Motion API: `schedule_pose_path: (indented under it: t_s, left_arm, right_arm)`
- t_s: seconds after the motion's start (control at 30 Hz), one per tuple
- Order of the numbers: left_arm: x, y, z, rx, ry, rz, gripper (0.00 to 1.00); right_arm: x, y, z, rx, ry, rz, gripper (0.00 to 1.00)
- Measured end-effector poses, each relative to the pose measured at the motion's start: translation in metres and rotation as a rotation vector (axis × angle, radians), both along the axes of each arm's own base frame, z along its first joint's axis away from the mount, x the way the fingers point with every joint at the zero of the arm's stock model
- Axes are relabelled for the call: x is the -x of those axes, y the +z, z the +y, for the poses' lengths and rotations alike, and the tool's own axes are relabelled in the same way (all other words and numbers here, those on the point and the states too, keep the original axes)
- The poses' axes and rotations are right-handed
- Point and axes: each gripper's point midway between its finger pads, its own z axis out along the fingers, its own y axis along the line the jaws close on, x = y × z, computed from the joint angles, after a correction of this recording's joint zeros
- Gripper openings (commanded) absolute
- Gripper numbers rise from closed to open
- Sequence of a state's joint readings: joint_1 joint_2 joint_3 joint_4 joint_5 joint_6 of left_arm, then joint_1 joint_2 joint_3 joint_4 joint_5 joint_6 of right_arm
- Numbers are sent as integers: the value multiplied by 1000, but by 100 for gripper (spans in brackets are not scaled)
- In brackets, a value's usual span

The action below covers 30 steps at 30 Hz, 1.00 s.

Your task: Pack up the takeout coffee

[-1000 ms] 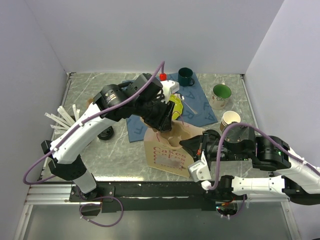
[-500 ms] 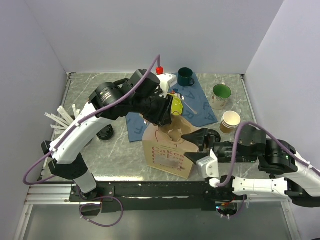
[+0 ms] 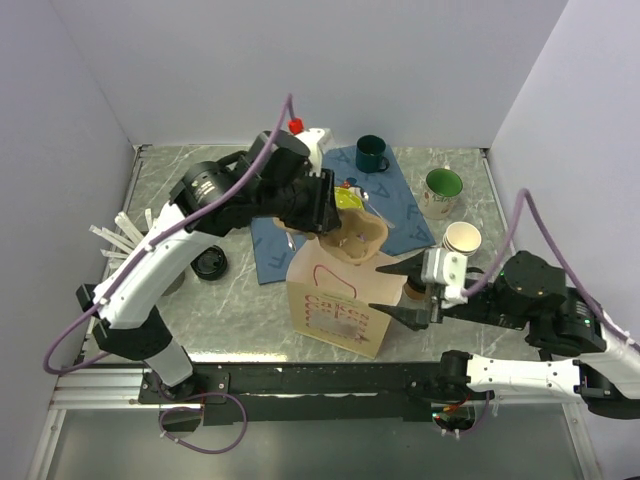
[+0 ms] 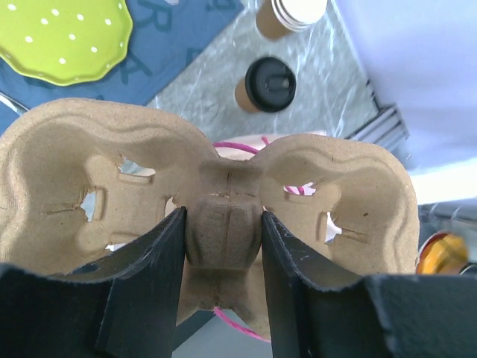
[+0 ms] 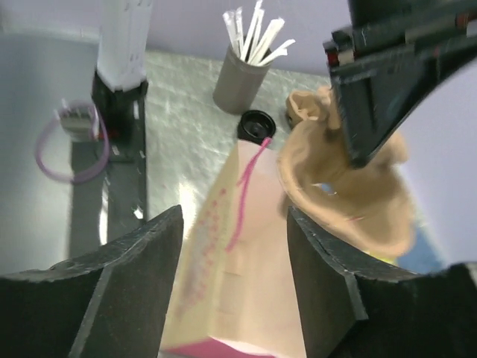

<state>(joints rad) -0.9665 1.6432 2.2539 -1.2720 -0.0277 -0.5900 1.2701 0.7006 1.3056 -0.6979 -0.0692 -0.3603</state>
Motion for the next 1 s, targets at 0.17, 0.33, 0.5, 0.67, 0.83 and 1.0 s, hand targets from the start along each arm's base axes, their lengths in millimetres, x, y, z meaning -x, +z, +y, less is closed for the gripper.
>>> schedule_pose_path:
  t_s: [0.17, 0.33, 0.5, 0.67, 0.83, 1.0]
  left_arm:
    - [-7, 14, 13, 72, 69, -6, 29]
    - [-2, 26, 22, 139, 102, -1, 28]
    - [3, 12, 18, 157, 106, 53, 27]
    - [4, -3, 9, 164, 106, 109, 26]
    - [10, -10, 2, 226, 103, 157, 26]
    - [19, -14, -1, 294, 107, 205, 25]
  right_arm:
    - [-3, -25, 16, -16, -39, 134, 63]
    - [-9, -45, 33, 9, -59, 187, 64]
    - [-16, -43, 47, -17, -70, 172, 58]
    - [-20, -48, 56, 5, -71, 150, 22]
    - [-21, -49, 57, 0, -66, 132, 0]
    - [-18, -50, 58, -5, -55, 115, 0]
